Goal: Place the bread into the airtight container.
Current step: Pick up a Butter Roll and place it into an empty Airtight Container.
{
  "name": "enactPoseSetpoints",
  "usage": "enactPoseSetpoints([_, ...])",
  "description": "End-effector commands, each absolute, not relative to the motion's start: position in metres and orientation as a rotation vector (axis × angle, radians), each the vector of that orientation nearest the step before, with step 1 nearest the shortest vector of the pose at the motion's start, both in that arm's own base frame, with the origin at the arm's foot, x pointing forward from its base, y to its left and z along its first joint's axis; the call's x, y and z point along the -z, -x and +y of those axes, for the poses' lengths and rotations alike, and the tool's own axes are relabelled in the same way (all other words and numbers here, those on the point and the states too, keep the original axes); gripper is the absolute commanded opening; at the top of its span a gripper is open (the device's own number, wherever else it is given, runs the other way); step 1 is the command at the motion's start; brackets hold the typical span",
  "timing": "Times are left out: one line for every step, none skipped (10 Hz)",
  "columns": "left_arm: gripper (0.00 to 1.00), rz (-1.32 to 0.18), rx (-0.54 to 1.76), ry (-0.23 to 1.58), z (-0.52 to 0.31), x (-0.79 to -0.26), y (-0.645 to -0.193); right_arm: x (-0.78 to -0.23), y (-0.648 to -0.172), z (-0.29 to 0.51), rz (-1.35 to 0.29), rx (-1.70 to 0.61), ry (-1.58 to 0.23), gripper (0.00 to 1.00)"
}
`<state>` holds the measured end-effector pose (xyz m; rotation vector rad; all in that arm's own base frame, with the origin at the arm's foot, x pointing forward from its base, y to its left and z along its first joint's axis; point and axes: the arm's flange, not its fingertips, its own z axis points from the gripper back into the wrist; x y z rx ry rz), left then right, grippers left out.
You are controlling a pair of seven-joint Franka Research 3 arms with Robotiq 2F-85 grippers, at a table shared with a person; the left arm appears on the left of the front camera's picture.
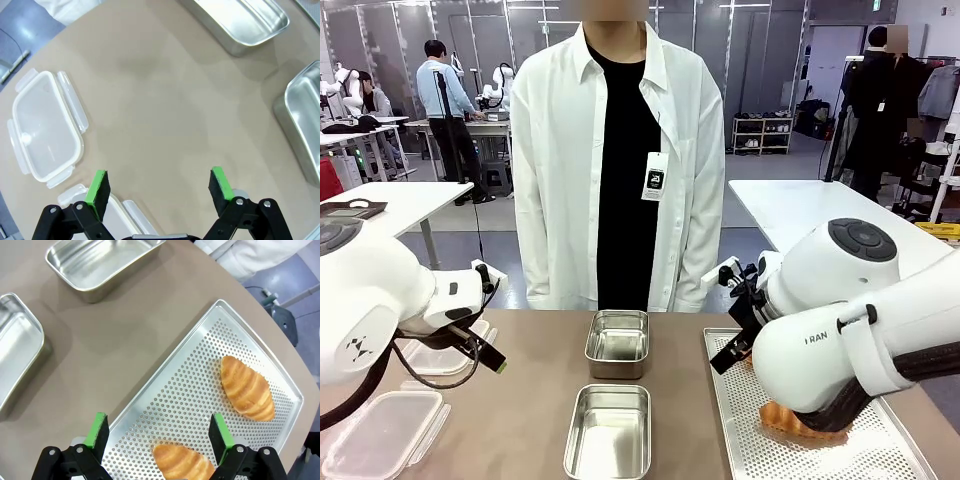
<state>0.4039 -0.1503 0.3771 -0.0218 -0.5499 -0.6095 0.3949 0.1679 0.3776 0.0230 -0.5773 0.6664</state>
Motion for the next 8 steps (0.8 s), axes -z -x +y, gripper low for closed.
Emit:
enactPoseSetpoints([1.0,-0.51,0.652,0.034,-0.143,-0.428,-0.411,-0.434,-0.402,0.162,-0.546,-0.675,-0.089,1.0])
enactPoseSetpoints([1.0,-0.481,0.652,0.12,-0.13,-0.458,-0.41,-0.469,-0.405,0.152,-0.511,-0.666,-0.108,1.0])
enactPoseSetpoints([1.0,-0.463,0.655,0.16,-0.114,-0.487,-0.406,-0.499,-0.405,0.141,-0.503,-0.657,-0.143,1.0])
enactPoseSetpoints([1.0,-0.425,0.68,0.242,-0.097,-0.519,-0.398,-0.529,-0.403,0.125,-0.499,-0.659,-0.162,1.0])
enactPoseSetpoints([1.0,-0.402,0.716,0.291,-0.076,-0.552,-0.385,-0.557,-0.396,0.1,-0.485,-0.673,-0.203,1.0])
enactPoseSetpoints([1.0,-0.409,0.74,0.353,-0.048,-0.59,-0.364,-0.585,-0.379,0.068,-0.485,-0.707,-0.208,1.0])
enactPoseSetpoints([1.0,-0.42,0.725,0.388,-0.024,-0.618,-0.344,-0.605,-0.358,0.042,-0.509,-0.715,-0.209,1.0])
enactPoseSetpoints([1.0,-0.446,0.724,0.402,-0.004,-0.642,-0.32,-0.622,-0.332,0.02,-0.53,-0.726,-0.202,1.0])
